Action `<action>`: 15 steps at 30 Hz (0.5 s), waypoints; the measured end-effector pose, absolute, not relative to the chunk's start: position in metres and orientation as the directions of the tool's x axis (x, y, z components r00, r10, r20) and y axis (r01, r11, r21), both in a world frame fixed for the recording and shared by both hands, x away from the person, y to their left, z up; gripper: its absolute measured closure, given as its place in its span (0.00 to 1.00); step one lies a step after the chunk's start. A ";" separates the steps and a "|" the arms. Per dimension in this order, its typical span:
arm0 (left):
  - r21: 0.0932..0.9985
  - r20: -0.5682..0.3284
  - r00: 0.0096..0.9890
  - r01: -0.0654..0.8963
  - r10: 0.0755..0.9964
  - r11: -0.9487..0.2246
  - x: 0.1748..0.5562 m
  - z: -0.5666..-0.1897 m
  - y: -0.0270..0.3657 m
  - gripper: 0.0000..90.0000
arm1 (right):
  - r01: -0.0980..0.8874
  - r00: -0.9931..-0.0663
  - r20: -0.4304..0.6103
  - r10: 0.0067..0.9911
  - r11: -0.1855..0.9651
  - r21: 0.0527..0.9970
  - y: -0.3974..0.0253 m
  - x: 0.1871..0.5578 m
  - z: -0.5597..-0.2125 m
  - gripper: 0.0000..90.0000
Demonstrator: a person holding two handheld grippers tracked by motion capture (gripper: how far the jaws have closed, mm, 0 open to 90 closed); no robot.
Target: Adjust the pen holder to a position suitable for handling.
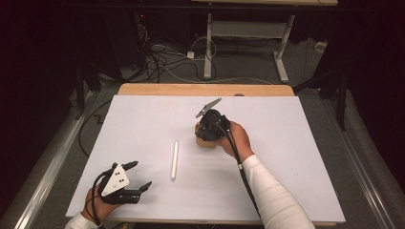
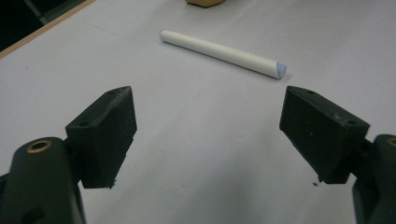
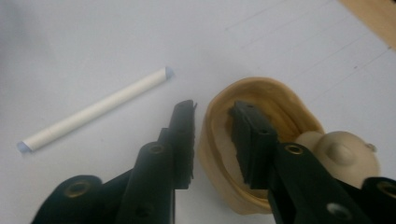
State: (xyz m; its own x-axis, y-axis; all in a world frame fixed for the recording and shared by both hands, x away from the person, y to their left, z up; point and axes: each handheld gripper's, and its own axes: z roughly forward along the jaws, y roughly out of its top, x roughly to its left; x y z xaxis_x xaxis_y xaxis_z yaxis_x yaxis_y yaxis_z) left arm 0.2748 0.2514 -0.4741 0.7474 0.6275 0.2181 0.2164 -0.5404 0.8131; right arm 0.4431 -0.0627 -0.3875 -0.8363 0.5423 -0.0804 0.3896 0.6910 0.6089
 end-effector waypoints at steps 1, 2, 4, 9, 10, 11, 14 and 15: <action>0.814 0.219 0.747 0.215 0.628 -0.539 0.275 -0.474 0.251 0.20 | 0.382 -0.832 -0.085 0.548 0.678 0.628 -0.065 0.441 -0.385 0.75; 0.815 0.219 0.747 0.214 0.628 -0.538 0.275 -0.474 0.251 0.20 | 0.373 -0.832 -0.085 0.549 0.665 0.647 -0.068 0.438 -0.383 0.74; 0.815 0.224 0.743 0.213 0.631 -0.540 0.274 -0.473 0.251 0.20 | 0.357 -0.818 -0.098 0.567 0.634 0.685 -0.075 0.432 -0.380 0.70; 0.813 0.219 0.738 0.224 0.638 -0.537 0.274 -0.472 0.251 0.20 | 0.271 -0.813 -0.153 0.562 0.597 0.756 -0.091 0.415 -0.372 0.68; 0.813 0.222 0.736 0.223 0.639 -0.538 0.274 -0.472 0.251 0.20 | 0.251 -0.810 -0.161 0.564 0.581 0.774 -0.095 0.411 -0.371 0.67; 0.812 0.222 0.736 0.223 0.640 -0.539 0.274 -0.472 0.251 0.20 | 0.243 -0.802 -0.166 0.574 0.567 0.787 -0.099 0.407 -0.369 0.66; 0.814 0.222 0.732 0.223 0.643 -0.536 0.274 -0.471 0.251 0.20 | 0.197 -0.786 -0.200 0.585 0.545 0.815 -0.112 0.396 -0.364 0.63; 0.814 0.221 0.732 0.225 0.645 -0.535 0.274 -0.471 0.251 0.20 | 0.190 -0.781 -0.205 0.590 0.536 0.822 -0.117 0.392 -0.363 0.62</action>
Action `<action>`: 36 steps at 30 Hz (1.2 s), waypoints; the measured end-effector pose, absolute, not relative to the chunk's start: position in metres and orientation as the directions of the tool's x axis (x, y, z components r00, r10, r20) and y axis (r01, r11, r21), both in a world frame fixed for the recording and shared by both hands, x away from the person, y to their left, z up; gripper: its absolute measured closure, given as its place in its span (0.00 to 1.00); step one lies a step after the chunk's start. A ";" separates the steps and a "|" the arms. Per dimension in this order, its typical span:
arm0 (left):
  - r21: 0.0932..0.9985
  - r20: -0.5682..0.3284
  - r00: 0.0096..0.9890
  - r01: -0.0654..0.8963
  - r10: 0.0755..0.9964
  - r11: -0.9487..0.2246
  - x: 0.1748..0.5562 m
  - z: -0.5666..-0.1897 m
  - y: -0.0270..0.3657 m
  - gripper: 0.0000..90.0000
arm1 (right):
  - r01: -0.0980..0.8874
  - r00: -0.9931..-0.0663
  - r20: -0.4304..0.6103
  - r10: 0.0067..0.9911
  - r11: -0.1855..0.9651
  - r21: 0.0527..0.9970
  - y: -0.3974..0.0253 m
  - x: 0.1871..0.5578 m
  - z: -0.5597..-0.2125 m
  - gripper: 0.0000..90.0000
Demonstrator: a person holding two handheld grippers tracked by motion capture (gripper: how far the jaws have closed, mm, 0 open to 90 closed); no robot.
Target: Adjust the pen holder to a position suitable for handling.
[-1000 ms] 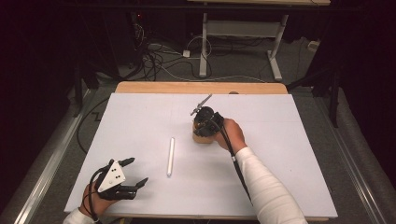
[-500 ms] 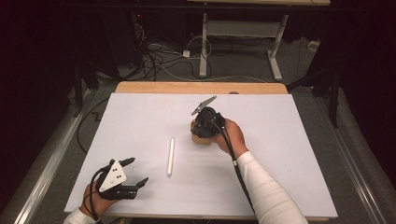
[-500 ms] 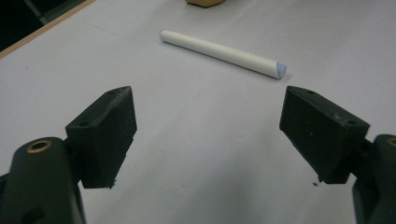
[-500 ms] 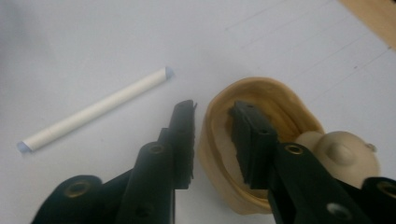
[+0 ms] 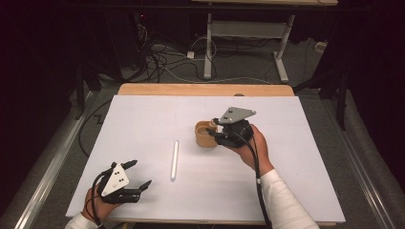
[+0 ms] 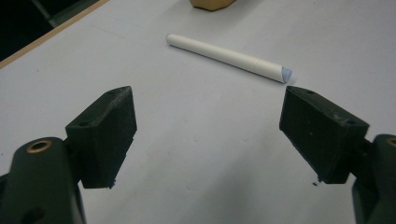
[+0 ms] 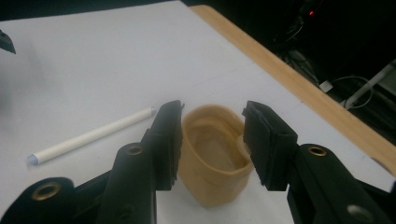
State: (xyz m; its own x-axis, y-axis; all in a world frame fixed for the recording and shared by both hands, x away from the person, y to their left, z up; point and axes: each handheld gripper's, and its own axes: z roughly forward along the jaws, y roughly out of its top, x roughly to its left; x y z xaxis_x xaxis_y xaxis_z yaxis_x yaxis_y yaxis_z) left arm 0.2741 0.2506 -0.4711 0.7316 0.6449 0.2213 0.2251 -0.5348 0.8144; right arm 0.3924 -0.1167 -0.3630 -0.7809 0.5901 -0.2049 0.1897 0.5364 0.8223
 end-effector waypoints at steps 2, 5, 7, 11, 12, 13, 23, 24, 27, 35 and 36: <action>0.814 0.221 0.731 0.227 0.646 -0.535 0.275 -0.471 0.250 0.20 | 0.167 -0.765 -0.225 0.603 0.523 0.836 -0.125 0.386 -0.361 0.57; 0.810 0.221 0.732 0.230 0.644 -0.539 0.277 -0.471 0.249 0.20 | 0.149 -0.741 -0.240 0.627 0.502 0.852 -0.138 0.376 -0.362 0.54; 0.814 0.214 0.730 0.234 0.649 -0.532 0.278 -0.472 0.249 0.20 | 0.137 -0.714 -0.252 0.653 0.483 0.865 -0.146 0.369 -0.363 0.48; 0.812 0.217 0.730 0.234 0.648 -0.534 0.281 -0.473 0.251 0.20 | 0.093 -0.679 -0.282 0.677 0.461 0.882 -0.161 0.354 -0.367 0.39; 0.812 0.215 0.729 0.235 0.649 -0.534 0.281 -0.473 0.251 0.20 | 0.078 -0.675 -0.289 0.679 0.456 0.887 -0.165 0.351 -0.368 0.36; 0.809 0.219 0.730 0.234 0.647 -0.539 0.282 -0.473 0.251 0.20 | 0.070 -0.671 -0.292 0.682 0.450 0.890 -0.169 0.347 -0.370 0.34; 0.795 0.221 0.726 0.252 0.651 -0.552 0.279 -0.472 0.248 0.20 | 0.046 -0.610 -0.253 0.751 0.353 0.935 -0.221 0.314 -0.395 0.27; 0.795 0.219 0.722 0.258 0.657 -0.549 0.280 -0.473 0.247 0.20 | 0.042 -0.598 -0.252 0.761 0.343 0.938 -0.226 0.311 -0.398 0.27; 0.792 0.216 0.718 0.267 0.662 -0.548 0.281 -0.473 0.247 0.21 | 0.040 -0.585 -0.241 0.775 0.324 0.945 -0.236 0.304 -0.405 0.27; 0.793 0.220 0.710 0.269 0.669 -0.546 0.281 -0.471 0.247 0.21 | 0.039 -0.583 -0.254 0.772 0.339 0.940 -0.252 0.291 -0.430 0.25; 0.793 0.219 0.710 0.269 0.669 -0.546 0.281 -0.471 0.248 0.21 | 0.049 -0.584 -0.245 0.774 0.335 0.941 -0.253 0.289 -0.432 0.25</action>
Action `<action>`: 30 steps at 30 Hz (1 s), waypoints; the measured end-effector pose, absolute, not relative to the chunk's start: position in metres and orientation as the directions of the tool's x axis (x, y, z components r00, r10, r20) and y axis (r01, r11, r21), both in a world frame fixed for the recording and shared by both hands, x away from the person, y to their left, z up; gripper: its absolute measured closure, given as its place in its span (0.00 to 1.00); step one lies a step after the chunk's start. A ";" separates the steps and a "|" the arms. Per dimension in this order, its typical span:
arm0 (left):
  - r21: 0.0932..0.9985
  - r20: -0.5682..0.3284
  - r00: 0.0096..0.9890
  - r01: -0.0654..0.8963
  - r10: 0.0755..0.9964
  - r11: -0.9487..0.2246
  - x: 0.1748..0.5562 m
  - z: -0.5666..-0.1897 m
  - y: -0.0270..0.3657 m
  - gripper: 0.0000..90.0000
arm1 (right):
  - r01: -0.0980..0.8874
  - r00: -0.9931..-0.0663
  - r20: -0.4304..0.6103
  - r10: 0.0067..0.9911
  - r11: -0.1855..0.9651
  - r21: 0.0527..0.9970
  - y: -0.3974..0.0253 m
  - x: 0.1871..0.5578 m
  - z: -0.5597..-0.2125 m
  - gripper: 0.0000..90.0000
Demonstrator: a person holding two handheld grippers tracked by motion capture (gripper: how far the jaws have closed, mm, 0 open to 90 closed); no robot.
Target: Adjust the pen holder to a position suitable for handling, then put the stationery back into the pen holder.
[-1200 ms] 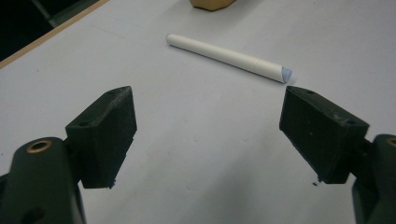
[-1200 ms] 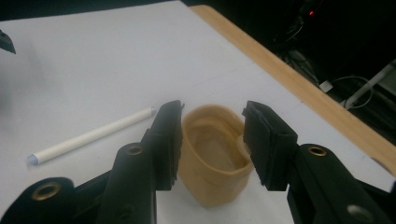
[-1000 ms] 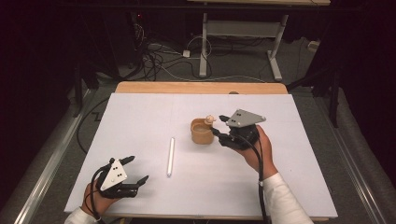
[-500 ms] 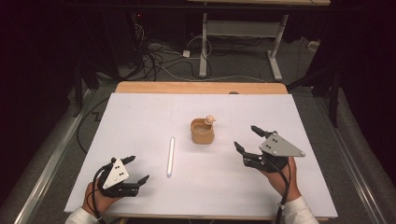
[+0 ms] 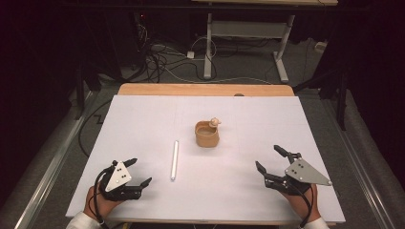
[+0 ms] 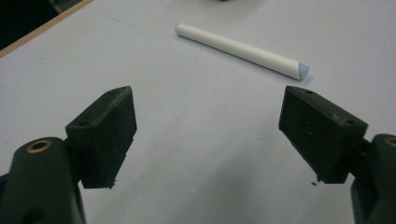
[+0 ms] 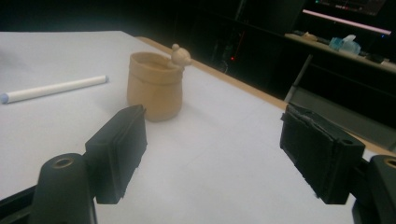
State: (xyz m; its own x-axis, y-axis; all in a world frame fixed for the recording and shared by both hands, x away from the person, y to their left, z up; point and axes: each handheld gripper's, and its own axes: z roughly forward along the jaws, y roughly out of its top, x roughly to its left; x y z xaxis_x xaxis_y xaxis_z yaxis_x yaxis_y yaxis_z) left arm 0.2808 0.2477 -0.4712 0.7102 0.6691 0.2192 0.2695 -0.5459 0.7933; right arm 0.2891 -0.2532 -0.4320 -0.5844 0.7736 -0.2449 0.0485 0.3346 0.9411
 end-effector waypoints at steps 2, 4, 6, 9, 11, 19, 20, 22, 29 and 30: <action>0.787 0.224 0.708 0.273 0.670 -0.553 0.281 -0.472 0.248 0.21 | 0.049 -0.573 -0.255 0.779 0.342 0.938 -0.255 0.285 -0.436 0.25; 0.783 0.224 0.706 0.280 0.672 -0.555 0.282 -0.472 0.249 0.21 | 0.044 -0.578 -0.254 0.776 0.340 0.939 -0.256 0.281 -0.440 0.25; 0.785 0.227 0.699 0.281 0.678 -0.552 0.283 -0.473 0.249 0.21 | 0.055 -0.585 -0.257 0.769 0.354 0.934 -0.256 0.278 -0.444 0.25; 0.781 0.226 0.694 0.290 0.684 -0.553 0.284 -0.472 0.248 0.21 | 0.064 -0.591 -0.255 0.765 0.360 0.931 -0.254 0.275 -0.451 0.24; 0.775 0.220 0.686 0.309 0.693 -0.552 0.283 -0.471 0.246 0.21 | 0.056 -0.595 -0.272 0.756 0.377 0.925 -0.252 0.272 -0.455 0.25; 0.757 0.171 0.675 0.377 0.718 -0.534 0.283 -0.461 0.235 0.21 | 0.045 -0.609 -0.317 0.727 0.431 0.901 -0.244 0.269 -0.458 0.25; 0.751 0.165 0.675 0.386 0.719 -0.535 0.283 -0.461 0.234 0.21 | 0.044 -0.610 -0.317 0.727 0.430 0.902 -0.244 0.269 -0.458 0.25; 0.745 0.161 0.675 0.395 0.720 -0.537 0.283 -0.459 0.231 0.21 | 0.047 -0.606 -0.319 0.729 0.433 0.900 -0.244 0.270 -0.458 0.25; 0.722 0.117 0.654 0.461 0.748 -0.516 0.290 -0.451 0.221 0.21 | 0.067 -0.598 -0.326 0.732 0.450 0.890 -0.244 0.275 -0.459 0.25; 0.716 0.107 0.651 0.474 0.751 -0.513 0.292 -0.450 0.219 0.21 | 0.073 -0.593 -0.323 0.738 0.449 0.891 -0.245 0.276 -0.459 0.25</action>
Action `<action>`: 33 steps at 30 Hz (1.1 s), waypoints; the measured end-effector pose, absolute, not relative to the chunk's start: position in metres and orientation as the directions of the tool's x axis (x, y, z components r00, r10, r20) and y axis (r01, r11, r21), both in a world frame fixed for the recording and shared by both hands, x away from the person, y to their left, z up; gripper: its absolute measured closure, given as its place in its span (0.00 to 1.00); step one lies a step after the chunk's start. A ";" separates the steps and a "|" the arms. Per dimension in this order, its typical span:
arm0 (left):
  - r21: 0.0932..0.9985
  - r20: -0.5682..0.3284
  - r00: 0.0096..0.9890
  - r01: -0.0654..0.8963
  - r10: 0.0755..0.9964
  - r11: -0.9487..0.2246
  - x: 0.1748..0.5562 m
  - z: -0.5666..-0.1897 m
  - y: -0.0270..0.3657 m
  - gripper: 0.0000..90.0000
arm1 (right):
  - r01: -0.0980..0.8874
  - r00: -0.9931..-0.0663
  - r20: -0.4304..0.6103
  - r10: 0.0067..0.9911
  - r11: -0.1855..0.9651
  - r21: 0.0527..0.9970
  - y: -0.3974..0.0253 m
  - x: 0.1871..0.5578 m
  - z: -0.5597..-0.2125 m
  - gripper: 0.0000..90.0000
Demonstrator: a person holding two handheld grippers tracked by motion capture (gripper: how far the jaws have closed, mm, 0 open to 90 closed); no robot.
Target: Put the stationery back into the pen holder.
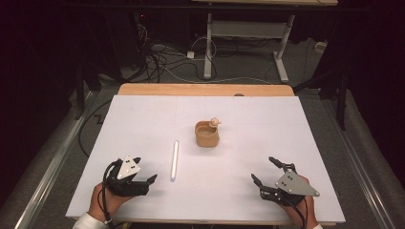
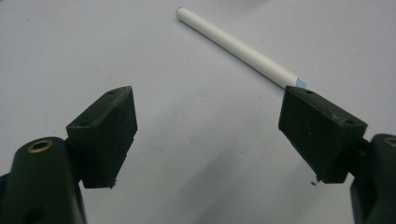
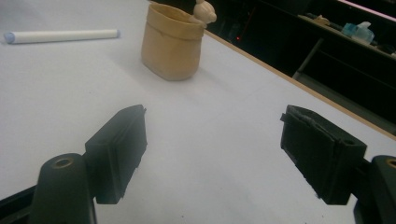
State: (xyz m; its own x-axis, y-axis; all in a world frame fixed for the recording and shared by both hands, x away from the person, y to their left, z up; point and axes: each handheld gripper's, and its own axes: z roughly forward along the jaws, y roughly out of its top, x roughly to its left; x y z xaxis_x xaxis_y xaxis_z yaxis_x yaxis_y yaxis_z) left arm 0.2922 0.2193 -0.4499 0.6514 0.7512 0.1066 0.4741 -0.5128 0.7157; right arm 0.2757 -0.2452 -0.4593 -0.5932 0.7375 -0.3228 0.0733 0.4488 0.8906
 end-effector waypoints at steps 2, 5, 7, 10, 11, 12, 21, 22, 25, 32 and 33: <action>0.705 0.077 0.651 0.500 0.755 -0.503 0.296 -0.448 0.216 0.21 | 0.083 -0.589 -0.315 0.744 0.443 0.892 -0.247 0.276 -0.459 0.25; 0.675 0.058 0.658 0.528 0.751 -0.515 0.301 -0.446 0.207 0.21 | 0.087 -0.586 -0.308 0.750 0.436 0.896 -0.246 0.279 -0.457 0.26; 0.664 0.032 0.657 0.549 0.753 -0.507 0.305 -0.444 0.202 0.21 | 0.085 -0.579 -0.318 0.751 0.444 0.892 -0.244 0.280 -0.457 0.26; 0.651 -0.001 0.642 0.583 0.767 -0.487 0.312 -0.440 0.195 0.21 | 0.094 -0.575 -0.324 0.751 0.454 0.886 -0.243 0.281 -0.458 0.26; 0.646 -0.010 0.634 0.594 0.773 -0.479 0.315 -0.438 0.193 0.21 | 0.095 -0.571 -0.328 0.753 0.458 0.884 -0.243 0.282 -0.458 0.26; 0.642 -0.017 0.625 0.606 0.780 -0.471 0.318 -0.436 0.189 0.21 | 0.099 -0.565 -0.328 0.757 0.457 0.884 -0.243 0.282 -0.458 0.26; 0.567 -0.025 0.598 0.668 0.801 -0.481 0.343 -0.420 0.149 0.23 | 0.109 -0.539 -0.346 0.768 0.471 0.875 -0.247 0.284 -0.461 0.27; 0.557 -0.031 0.592 0.679 0.806 -0.477 0.346 -0.420 0.146 0.23 | 0.113 -0.536 -0.348 0.769 0.474 0.873 -0.246 0.284 -0.462 0.27; 0.501 -0.024 0.566 0.720 0.824 -0.481 0.360 -0.420 0.138 0.24 | 0.113 -0.537 -0.352 0.766 0.479 0.870 -0.245 0.284 -0.462 0.27; 0.337 -0.042 0.461 0.842 0.887 -0.422 0.398 -0.431 0.139 0.30 | 0.116 -0.547 -0.353 0.759 0.487 0.866 -0.243 0.284 -0.462 0.28; 0.325 -0.034 0.457 0.846 0.889 -0.423 0.401 -0.432 0.138 0.31 | 0.115 -0.549 -0.353 0.758 0.487 0.866 -0.243 0.284 -0.462 0.28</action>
